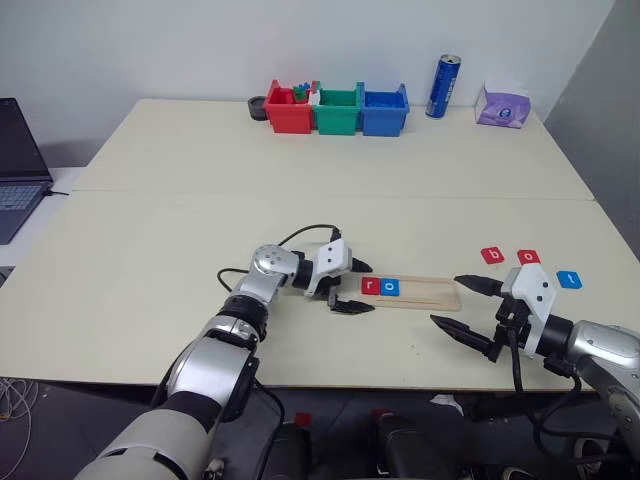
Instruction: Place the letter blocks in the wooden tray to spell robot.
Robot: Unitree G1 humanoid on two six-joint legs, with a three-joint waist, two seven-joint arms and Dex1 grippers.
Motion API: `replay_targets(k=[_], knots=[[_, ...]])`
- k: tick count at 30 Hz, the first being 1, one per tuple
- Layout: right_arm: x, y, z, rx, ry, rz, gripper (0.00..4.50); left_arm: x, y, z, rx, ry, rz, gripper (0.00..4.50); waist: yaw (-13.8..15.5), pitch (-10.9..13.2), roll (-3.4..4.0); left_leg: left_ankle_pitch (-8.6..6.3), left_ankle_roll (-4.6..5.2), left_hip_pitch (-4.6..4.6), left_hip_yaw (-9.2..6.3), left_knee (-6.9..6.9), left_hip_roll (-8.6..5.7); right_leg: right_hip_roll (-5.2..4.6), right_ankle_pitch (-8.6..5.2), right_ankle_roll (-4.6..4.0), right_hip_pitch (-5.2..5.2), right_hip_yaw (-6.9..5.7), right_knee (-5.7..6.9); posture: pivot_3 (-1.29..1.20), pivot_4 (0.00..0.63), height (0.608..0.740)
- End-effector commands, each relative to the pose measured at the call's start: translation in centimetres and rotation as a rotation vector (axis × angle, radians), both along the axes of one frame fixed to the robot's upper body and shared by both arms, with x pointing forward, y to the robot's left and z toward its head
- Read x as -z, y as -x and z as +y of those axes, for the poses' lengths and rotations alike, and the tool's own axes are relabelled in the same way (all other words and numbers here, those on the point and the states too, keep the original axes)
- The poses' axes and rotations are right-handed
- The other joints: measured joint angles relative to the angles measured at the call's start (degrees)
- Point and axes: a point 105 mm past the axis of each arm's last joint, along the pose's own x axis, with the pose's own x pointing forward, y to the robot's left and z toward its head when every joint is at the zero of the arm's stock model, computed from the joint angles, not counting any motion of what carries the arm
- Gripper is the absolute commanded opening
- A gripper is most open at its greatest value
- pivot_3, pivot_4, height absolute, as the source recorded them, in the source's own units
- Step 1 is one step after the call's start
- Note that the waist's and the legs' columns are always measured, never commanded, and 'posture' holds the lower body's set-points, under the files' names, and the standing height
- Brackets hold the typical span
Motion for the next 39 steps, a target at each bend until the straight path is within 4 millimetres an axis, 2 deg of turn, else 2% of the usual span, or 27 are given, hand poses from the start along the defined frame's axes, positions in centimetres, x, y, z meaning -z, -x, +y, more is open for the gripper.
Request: replay_targets(k=[1,5,11,14,20,26,34,39], knots=[[-1.0,0.2,0.0,0.013,-0.003,-0.046,4.50,-1.9,0.1,1.6,-0.001,0.049,-0.042,4.43,-0.19,0.00,0.00,0.00,0.00,0.02,0.01,-0.01,0.01,0.00,0.00,-0.01,0.00,0.02,0.01,0.00,0.150,0.740],[-0.8,0.5,-0.7,0.071,-0.012,-0.042,4.50,-4.0,1.3,4.8,-0.071,0.120,-0.065,4.43,-0.19,-0.01,0.02,0.00,0.00,0.05,-0.01,-0.02,0.07,0.02,0.01,-0.03,0.01,0.01,0.04,0.00,0.150,0.740],[-0.5,0.1,-2.1,0.191,-0.024,-0.041,4.50,-4.9,5.4,6.8,-0.199,0.187,-0.035,4.43,0.02,-0.03,0.06,0.01,-0.02,0.10,-0.03,-0.01,0.19,-0.10,0.02,-0.05,0.04,0.09,0.05,0.00,0.150,0.740],[-0.4,-0.9,-2.9,0.271,-0.015,-0.060,4.50,-4.9,6.9,6.5,-0.267,0.225,-0.010,4.43,0.41,-0.03,0.06,0.01,-0.03,0.19,-0.11,0.02,0.17,-0.22,-0.05,0.08,0.20,0.09,0.03,0.00,0.150,0.740],[-0.6,-3.1,-4.3,0.412,0.029,-0.110,4.50,-5.0,7.9,5.0,-0.351,0.279,-0.007,4.43,0.33,-0.03,0.05,0.02,-0.02,0.41,0.14,0.04,0.04,-0.22,-0.02,0.16,0.32,0.18,0.01,0.00,0.150,0.740],[-0.5,-5.0,-7.0,0.579,0.087,-0.136,4.50,-5.0,8.8,5.3,-0.386,0.277,-0.001,4.43,0.06,-0.03,0.06,0.01,-0.02,0.45,0.16,-0.04,0.04,-0.11,-0.03,0.14,0.30,0.22,0.00,0.00,0.150,0.740],[0.2,-5.8,-7.8,0.653,0.050,-0.090,4.50,-5.2,10.3,5.8,-0.369,0.264,0.023,4.43,-0.07,-0.03,0.07,0.01,-0.02,0.46,0.16,-0.08,0.08,-0.08,-0.06,0.09,0.29,0.24,0.00,0.00,0.150,0.740],[0.9,-6.6,-7.8,0.668,0.027,-0.065,4.50,-7.0,11.2,5.2,-0.328,0.325,0.024,4.43,-0.08,-0.03,0.06,0.01,-0.02,0.46,0.18,-0.07,0.07,-0.09,-0.06,0.09,0.29,0.24,-0.01,0.00,0.150,0.740]])
